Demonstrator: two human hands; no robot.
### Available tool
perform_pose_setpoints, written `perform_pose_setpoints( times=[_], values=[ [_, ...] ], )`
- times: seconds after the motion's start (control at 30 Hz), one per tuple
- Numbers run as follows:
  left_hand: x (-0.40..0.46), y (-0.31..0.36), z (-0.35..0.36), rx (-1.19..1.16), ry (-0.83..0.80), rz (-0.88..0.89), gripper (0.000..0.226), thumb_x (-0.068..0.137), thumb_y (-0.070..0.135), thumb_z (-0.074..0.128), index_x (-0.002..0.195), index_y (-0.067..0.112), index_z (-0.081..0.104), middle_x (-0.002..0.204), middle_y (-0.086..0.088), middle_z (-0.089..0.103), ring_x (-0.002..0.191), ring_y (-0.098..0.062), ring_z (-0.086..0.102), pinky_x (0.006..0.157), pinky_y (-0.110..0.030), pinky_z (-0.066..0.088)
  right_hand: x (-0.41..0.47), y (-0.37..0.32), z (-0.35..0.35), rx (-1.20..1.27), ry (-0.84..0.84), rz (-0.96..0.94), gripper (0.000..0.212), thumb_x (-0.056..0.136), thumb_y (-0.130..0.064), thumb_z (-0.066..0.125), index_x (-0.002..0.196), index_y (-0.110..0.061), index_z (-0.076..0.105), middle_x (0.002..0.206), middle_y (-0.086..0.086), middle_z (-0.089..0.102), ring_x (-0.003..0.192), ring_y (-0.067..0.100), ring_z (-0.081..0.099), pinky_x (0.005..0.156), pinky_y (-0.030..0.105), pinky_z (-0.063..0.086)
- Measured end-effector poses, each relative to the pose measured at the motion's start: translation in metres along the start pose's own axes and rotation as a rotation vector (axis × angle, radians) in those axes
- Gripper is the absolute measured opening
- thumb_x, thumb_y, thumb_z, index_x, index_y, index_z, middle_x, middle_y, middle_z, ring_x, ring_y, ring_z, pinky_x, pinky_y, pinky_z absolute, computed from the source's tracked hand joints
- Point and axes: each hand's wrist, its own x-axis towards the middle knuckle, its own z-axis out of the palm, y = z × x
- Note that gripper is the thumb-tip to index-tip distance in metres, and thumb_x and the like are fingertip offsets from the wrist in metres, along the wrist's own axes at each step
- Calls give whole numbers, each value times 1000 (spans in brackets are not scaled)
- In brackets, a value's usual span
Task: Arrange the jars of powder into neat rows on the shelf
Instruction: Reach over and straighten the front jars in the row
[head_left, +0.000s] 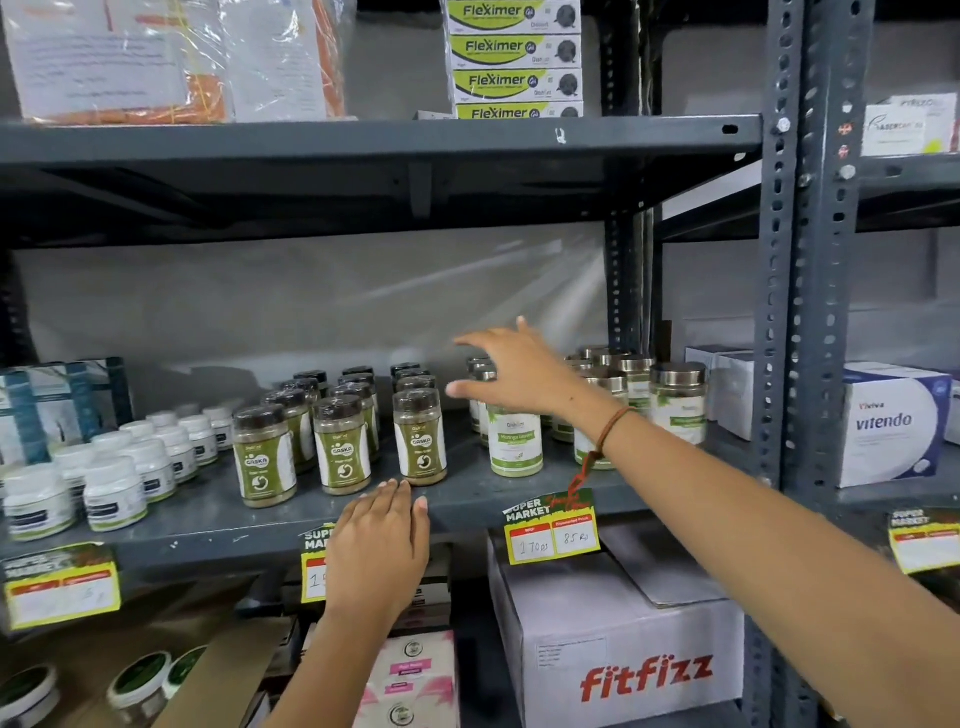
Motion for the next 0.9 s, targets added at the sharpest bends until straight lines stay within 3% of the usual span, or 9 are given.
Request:
perform_pose_setpoints(
  times=[0.2,0.4,0.9],
  values=[
    [1,-1,3,-6,11,6,47,95,38,35,112,9,68,113,-9,69,107,-23,62,94,-38,45,25,-35,35,-76,-181,-91,81,85,-63,58,149,-18,38,150,7,47,137,23,45,120,48,8],
    [1,-3,6,-13,21,6,49,95,39,33,114,9,67,114,-8,69,108,-23,62,95,-38,45,29,-36,45,-24,-172,-86,72,83,-52,67,143,-17,48,144,7,53,133,23,48,119,47,12],
    [1,-1,4,-22,30,11,48,96,39,33,114,10,67,115,-8,69,109,-22,61,96,-38,44,38,-36,31,11,-214,-47,58,80,-46,73,131,-20,60,123,5,68,115,26,60,118,45,16]
  ],
)
